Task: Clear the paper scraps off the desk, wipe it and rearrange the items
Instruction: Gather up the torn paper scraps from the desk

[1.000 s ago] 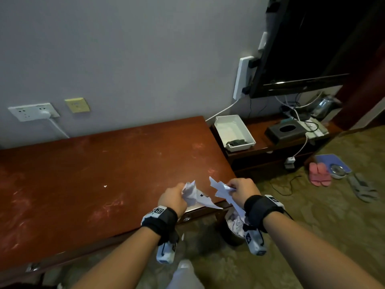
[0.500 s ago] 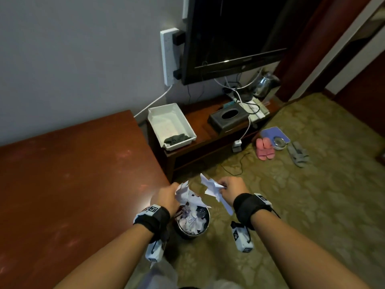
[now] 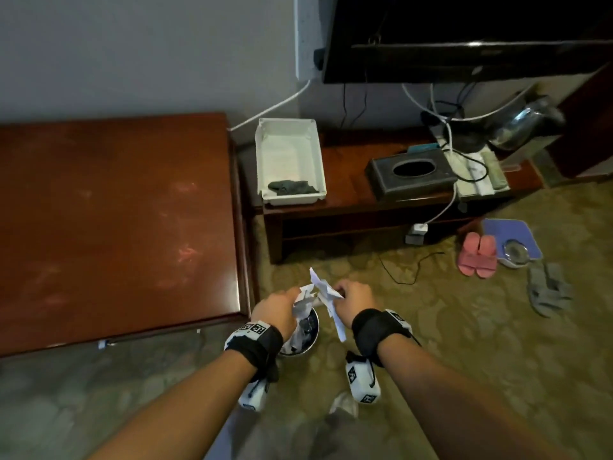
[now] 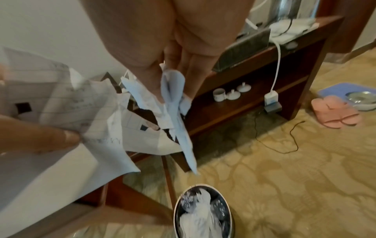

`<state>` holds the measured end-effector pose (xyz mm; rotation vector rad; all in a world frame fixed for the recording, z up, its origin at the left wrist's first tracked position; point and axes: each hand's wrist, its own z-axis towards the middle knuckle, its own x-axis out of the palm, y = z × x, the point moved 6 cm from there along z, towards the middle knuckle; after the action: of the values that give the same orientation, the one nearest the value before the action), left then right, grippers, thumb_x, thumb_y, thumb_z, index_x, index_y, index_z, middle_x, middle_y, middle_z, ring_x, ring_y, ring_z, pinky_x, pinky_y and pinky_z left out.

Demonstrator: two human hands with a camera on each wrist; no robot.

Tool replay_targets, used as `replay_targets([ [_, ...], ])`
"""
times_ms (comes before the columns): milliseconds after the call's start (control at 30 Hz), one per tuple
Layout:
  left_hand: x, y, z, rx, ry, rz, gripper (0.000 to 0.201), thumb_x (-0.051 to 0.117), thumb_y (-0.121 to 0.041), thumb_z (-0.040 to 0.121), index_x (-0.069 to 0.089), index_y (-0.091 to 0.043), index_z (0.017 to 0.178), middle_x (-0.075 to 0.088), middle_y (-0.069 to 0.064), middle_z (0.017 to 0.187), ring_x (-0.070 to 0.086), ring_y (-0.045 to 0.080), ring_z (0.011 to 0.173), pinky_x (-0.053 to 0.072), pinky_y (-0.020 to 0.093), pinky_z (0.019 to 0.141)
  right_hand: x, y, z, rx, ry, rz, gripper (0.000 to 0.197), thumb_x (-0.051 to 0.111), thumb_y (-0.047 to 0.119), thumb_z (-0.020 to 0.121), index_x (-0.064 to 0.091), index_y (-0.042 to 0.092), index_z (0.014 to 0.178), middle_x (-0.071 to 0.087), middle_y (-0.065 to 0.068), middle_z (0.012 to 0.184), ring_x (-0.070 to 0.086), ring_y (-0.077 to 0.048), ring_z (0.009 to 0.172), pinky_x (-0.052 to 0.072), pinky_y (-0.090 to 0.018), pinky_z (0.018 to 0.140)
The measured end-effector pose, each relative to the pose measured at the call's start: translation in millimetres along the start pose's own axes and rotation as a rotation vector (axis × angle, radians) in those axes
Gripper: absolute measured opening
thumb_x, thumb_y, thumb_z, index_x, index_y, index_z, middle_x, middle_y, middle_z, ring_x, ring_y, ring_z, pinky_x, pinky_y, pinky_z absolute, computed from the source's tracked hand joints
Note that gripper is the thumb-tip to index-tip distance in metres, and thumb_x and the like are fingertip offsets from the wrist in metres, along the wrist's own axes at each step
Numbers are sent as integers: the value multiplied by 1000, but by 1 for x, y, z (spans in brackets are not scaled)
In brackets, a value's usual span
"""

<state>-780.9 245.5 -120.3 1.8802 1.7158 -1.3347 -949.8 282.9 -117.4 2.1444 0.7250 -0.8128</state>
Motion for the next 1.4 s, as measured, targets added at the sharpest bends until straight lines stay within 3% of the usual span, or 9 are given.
replay_targets([
  [167,70,13,1,-208,6,-136,42,54,-19,88,48,-33,128,66,5,117,64,31,102,53,36,82,37,-60,17,4,74,-14,16,52,8,89,67,14,87,55,-1,97,56,-21,100,47,-29,80],
  [300,113,45,25,-342,-6,-211,49,52,-17,89,51,-39,133,69,7,113,65,31,100,53,33,82,80,-95,53,42,127,-14,26,51,7,85,51,27,69,55,-1,87,53,-22,80,37,-25,61],
  [433,157,75,68,-405,-12,-245,55,48,-6,91,54,-36,136,69,8,118,66,28,101,52,32,85,136,-115,100,61,165,76,16,58,11,89,64,14,104,65,-5,101,61,-24,90,48,-30,78],
  [567,216,103,119,-396,-3,-296,61,46,-4,90,51,-40,139,61,2,135,61,25,114,49,30,97,205,-138,149,98,184,89,23,60,14,91,63,13,113,67,-7,102,61,-26,92,49,-30,80],
  [767,312,150,189,-410,59,-329,66,44,-1,90,46,-44,141,53,-2,139,59,20,115,49,32,97,301,-177,211,99,236,122,29,62,15,91,62,20,120,67,-5,113,63,-24,100,52,-31,85],
  [967,396,195,247,-401,56,-291,71,55,-14,87,36,-50,145,33,-3,152,41,17,135,37,29,111,380,-187,273,-3,228,12,30,57,20,92,53,21,121,63,-5,115,61,-28,103,48,-31,80],
  [1167,458,213,271,-384,318,99,93,51,-44,93,-16,-27,154,-14,7,164,-18,24,150,2,42,123,447,-180,292,-153,394,-229,37,49,23,95,43,15,131,52,-11,127,56,-31,115,46,-36,90],
  [1300,478,217,279,-395,402,171,100,44,-51,88,-23,-12,152,-26,19,158,-26,35,146,-6,48,122,472,-181,289,-225,503,-294,33,48,32,97,44,18,127,52,-9,126,59,-27,111,47,-35,88],
  [1400,477,214,276,-321,393,147,88,37,-39,89,-16,-15,154,-21,19,161,-27,36,146,-3,46,122,474,-190,280,-247,531,-288,41,52,26,93,40,15,131,45,-9,132,55,-29,118,46,-35,93],
])
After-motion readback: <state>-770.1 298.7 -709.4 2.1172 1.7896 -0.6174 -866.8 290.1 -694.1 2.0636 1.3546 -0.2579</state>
